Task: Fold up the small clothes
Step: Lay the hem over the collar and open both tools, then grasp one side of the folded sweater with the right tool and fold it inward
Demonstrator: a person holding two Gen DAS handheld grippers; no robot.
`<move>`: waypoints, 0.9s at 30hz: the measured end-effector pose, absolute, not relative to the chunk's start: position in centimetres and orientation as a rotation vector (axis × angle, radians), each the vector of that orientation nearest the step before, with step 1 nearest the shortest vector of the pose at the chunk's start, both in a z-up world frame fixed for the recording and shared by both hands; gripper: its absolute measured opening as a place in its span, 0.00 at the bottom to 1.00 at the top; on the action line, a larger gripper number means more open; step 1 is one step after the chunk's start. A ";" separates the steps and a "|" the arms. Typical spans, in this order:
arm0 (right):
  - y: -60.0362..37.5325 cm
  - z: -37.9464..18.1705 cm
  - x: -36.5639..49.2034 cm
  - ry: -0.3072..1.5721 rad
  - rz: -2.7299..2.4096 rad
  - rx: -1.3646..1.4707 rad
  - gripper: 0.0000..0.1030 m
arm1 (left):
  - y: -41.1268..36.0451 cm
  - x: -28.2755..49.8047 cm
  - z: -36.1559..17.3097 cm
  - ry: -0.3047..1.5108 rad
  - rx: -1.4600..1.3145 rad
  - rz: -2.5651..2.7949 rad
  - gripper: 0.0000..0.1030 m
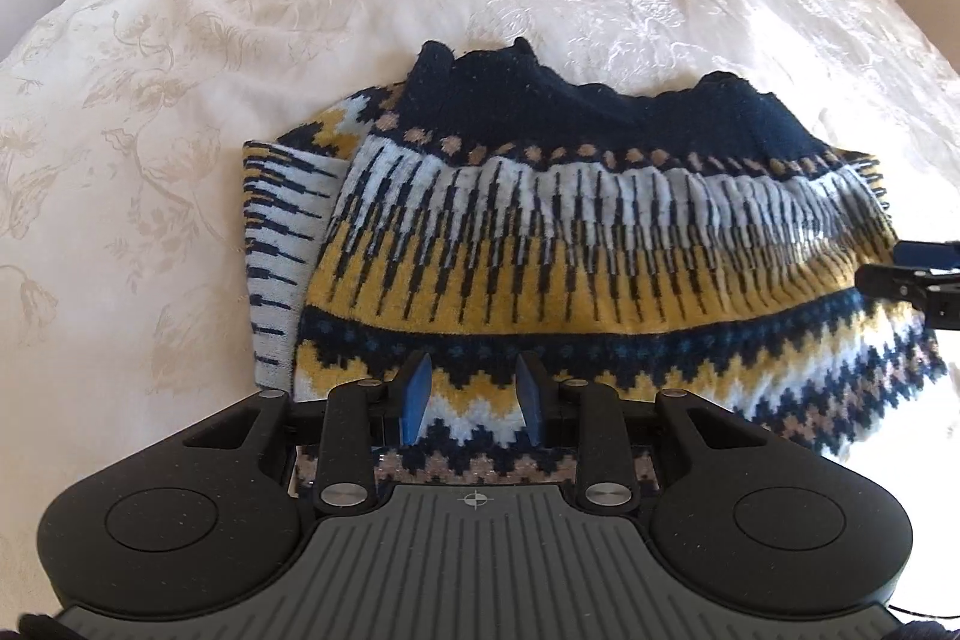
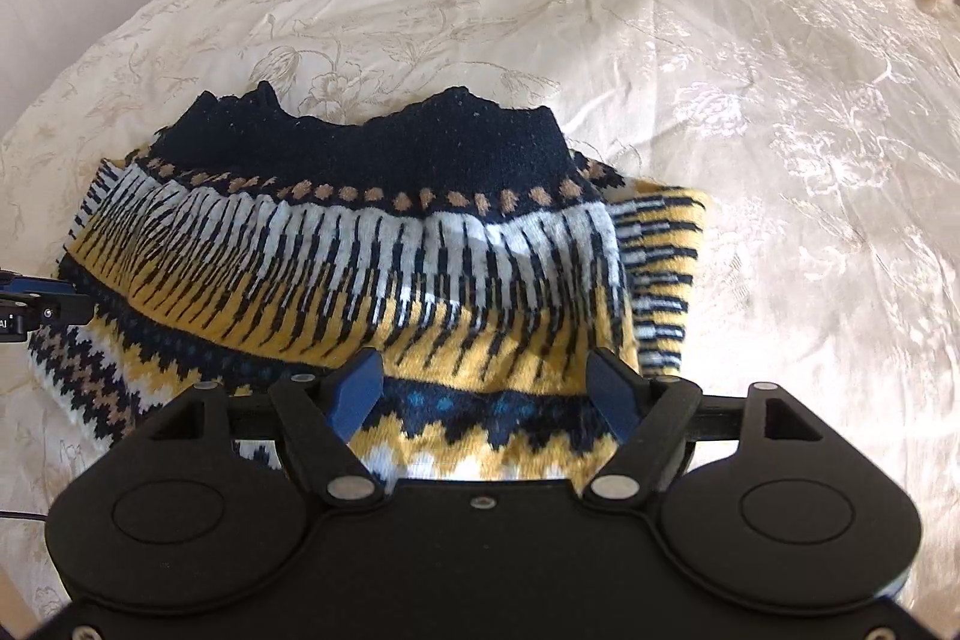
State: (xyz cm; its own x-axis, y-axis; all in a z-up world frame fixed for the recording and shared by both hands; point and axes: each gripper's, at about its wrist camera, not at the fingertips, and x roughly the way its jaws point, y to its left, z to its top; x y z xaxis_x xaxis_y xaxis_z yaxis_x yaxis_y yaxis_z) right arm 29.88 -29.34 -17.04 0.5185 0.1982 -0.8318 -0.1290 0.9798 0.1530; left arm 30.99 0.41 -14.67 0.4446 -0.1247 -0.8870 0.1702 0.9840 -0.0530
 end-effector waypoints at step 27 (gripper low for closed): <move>-37.1 -19.8 28.4 1.066 0.123 0.496 0.92 | -7.5 36.3 -15.2 1.134 -0.030 -0.193 0.38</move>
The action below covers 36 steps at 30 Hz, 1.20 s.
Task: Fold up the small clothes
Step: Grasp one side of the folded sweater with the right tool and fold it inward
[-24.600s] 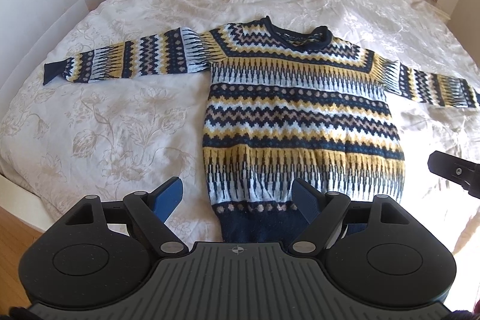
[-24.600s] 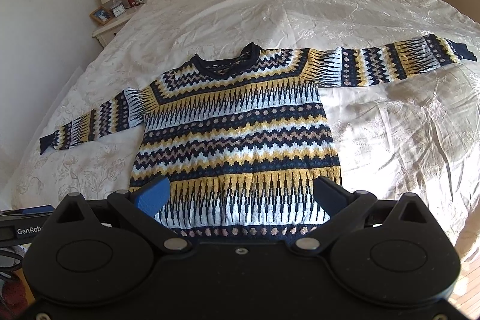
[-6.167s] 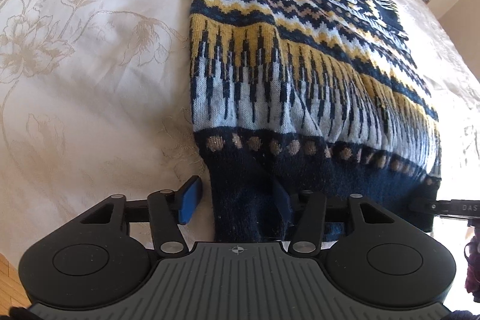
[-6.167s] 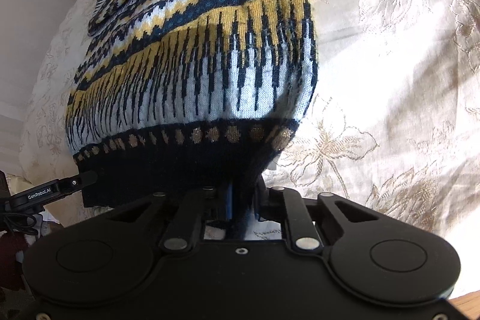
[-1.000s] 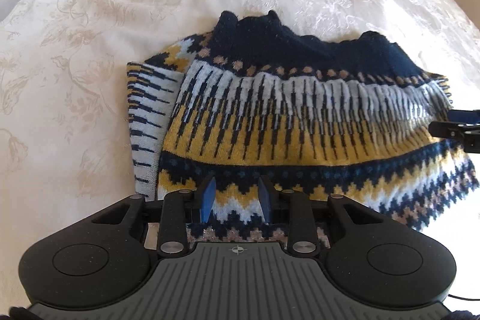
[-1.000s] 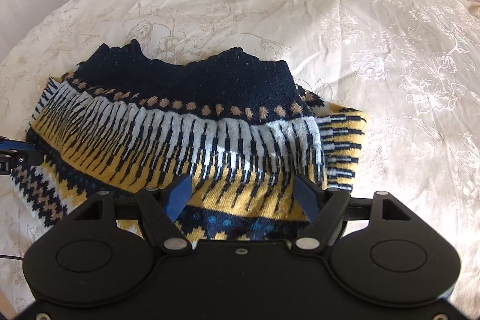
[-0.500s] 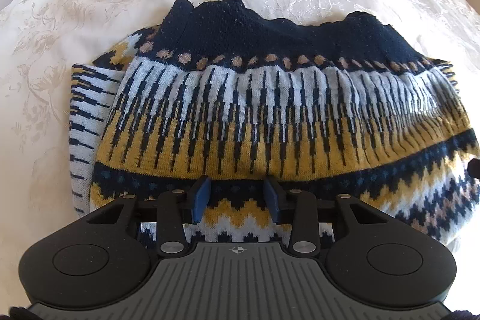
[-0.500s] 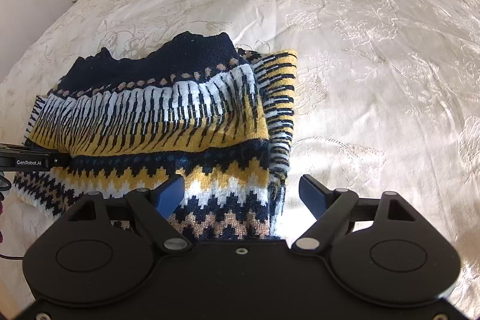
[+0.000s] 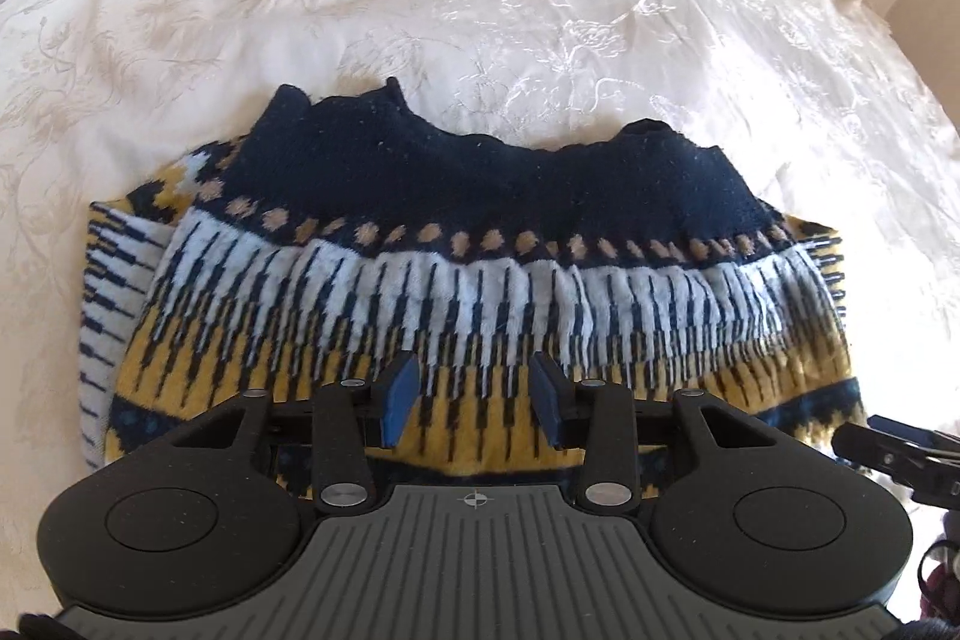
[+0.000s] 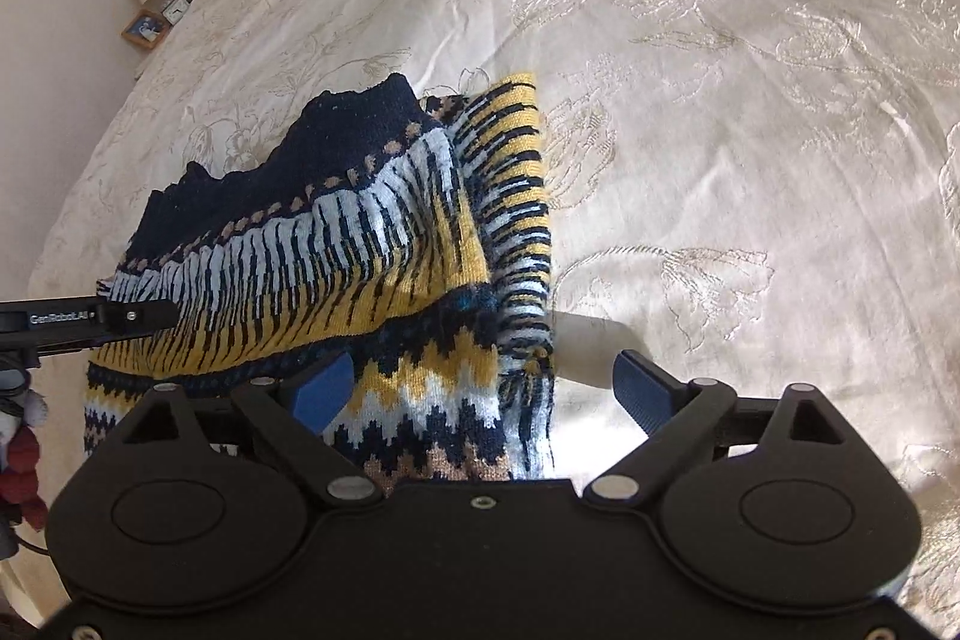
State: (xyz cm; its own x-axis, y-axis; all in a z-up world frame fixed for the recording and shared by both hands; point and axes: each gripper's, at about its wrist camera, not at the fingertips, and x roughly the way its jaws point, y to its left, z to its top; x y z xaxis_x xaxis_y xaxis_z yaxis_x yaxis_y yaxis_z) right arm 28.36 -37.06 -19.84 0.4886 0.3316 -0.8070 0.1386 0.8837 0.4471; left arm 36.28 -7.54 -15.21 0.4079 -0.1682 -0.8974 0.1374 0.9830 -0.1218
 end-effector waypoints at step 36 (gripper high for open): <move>-40.6 -25.7 33.1 1.147 0.411 0.950 0.52 | -11.1 39.3 -19.4 1.202 0.081 -0.126 0.53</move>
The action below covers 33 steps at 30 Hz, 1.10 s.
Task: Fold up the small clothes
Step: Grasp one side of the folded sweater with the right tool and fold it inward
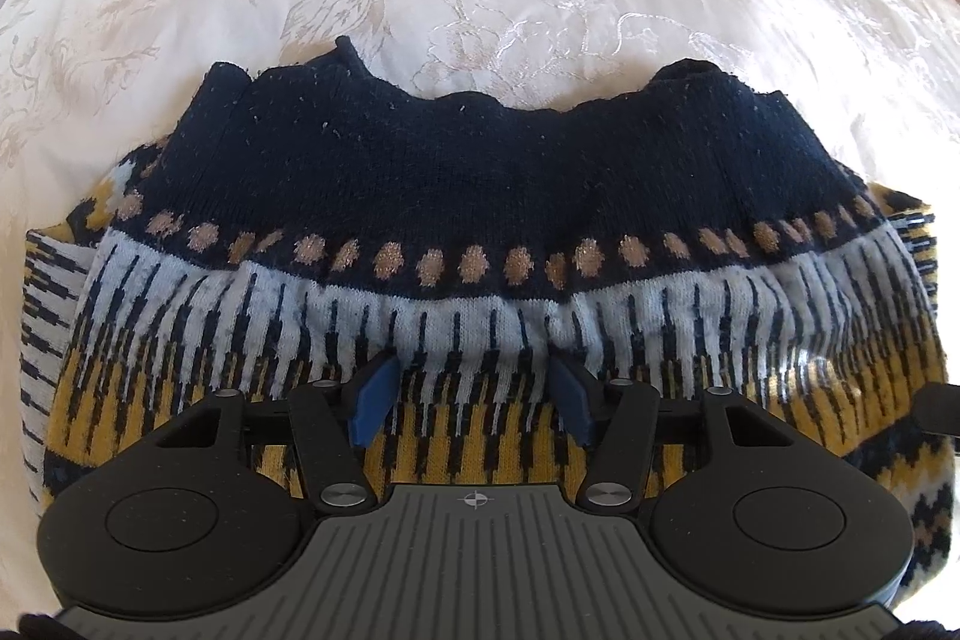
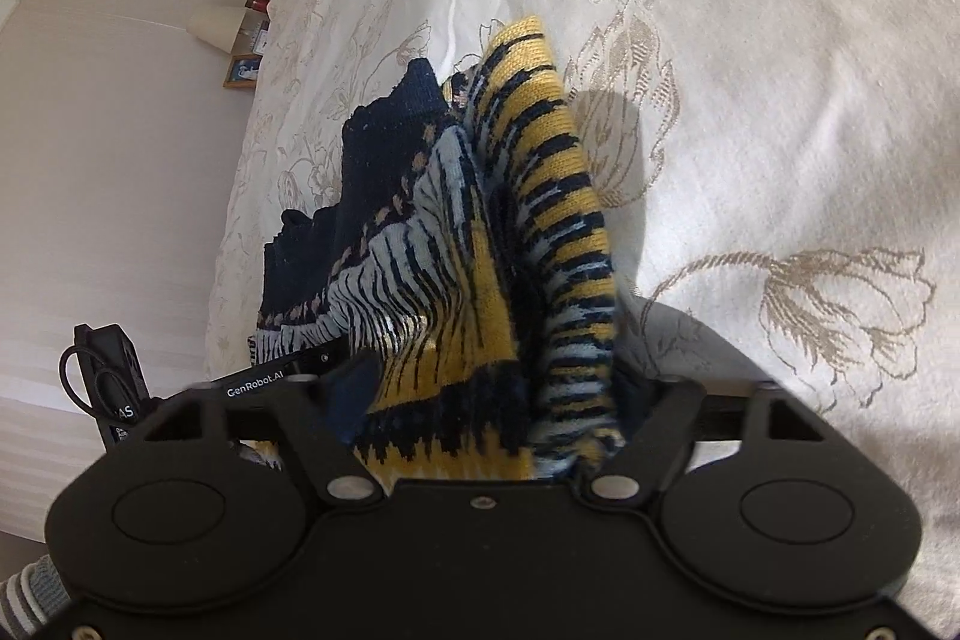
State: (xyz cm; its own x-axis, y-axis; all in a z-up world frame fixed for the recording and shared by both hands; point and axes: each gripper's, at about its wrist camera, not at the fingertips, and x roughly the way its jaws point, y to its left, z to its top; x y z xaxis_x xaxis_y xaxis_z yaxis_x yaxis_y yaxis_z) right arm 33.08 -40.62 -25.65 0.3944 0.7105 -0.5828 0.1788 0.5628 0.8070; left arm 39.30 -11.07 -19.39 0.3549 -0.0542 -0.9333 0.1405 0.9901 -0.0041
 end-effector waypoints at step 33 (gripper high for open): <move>-20.3 -10.1 35.2 1.053 0.336 0.541 0.33 | 10.0 27.6 -9.8 1.139 -0.170 -0.081 0.51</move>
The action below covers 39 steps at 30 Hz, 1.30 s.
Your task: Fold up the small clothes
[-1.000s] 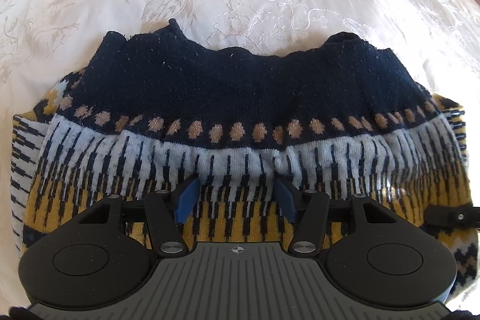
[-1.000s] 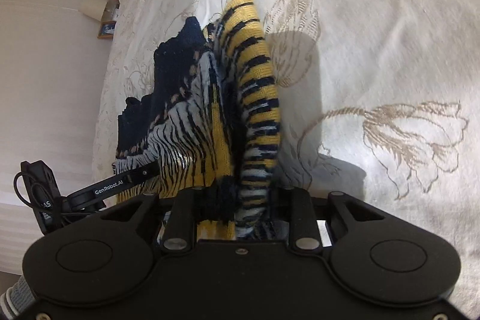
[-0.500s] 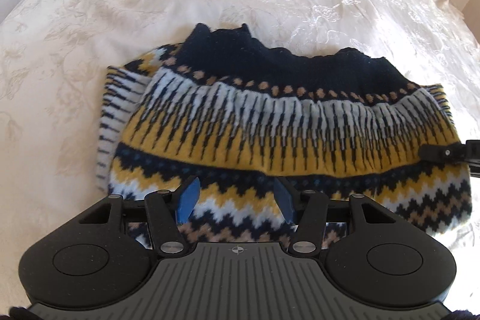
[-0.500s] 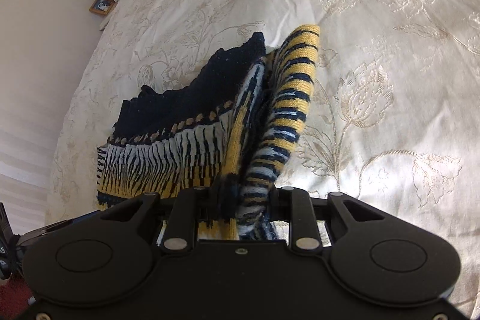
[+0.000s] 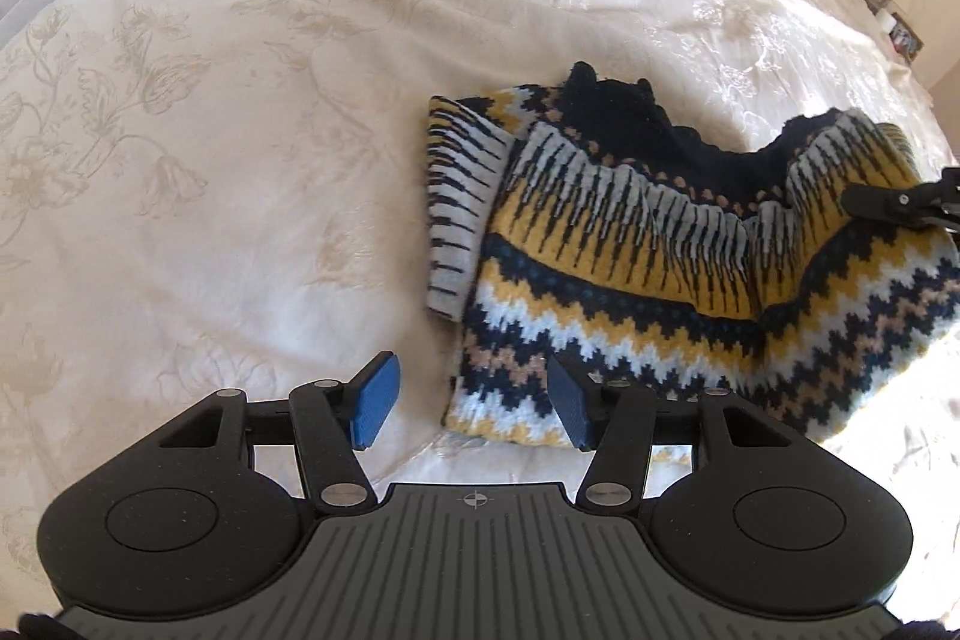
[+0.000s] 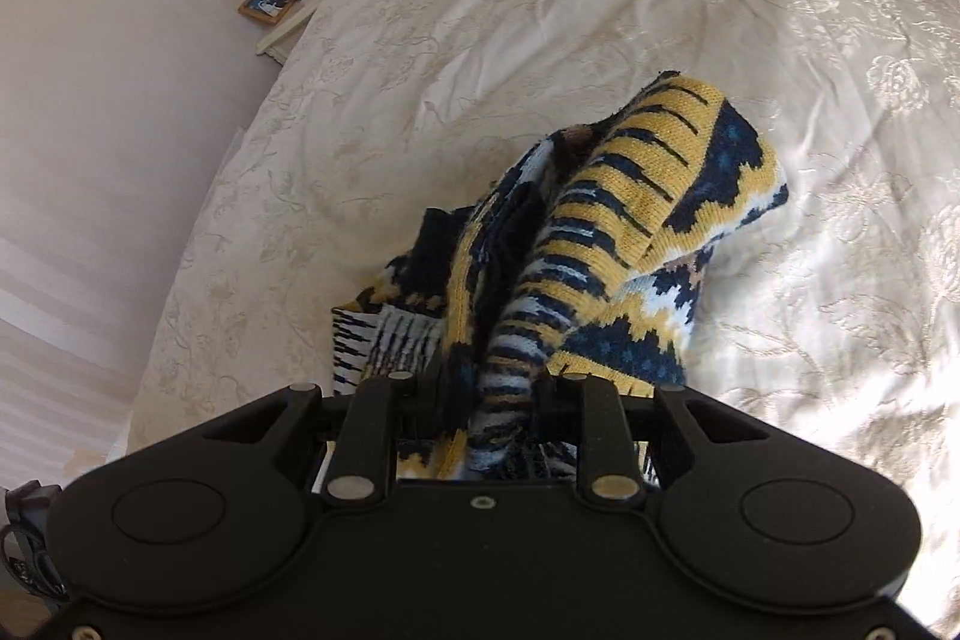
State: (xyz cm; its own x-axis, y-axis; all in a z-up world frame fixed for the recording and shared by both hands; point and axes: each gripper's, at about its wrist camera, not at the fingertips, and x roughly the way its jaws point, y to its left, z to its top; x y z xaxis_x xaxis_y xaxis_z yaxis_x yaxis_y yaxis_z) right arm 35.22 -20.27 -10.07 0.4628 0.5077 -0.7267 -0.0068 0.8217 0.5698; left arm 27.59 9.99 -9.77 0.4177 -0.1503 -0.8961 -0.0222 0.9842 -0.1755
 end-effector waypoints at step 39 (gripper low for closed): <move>-10.1 -10.5 34.8 1.029 0.470 0.426 0.44 | 15.5 28.1 -9.7 1.146 -0.204 -0.131 0.51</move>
State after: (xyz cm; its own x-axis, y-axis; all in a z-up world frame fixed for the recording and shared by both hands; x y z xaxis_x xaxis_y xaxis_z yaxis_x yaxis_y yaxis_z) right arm 34.78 -10.07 -10.52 0.4344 0.5575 -0.7075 -0.1700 0.8221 0.5434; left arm 28.08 15.51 -9.72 0.4071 -0.2069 -0.8896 -0.0014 0.9739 -0.2271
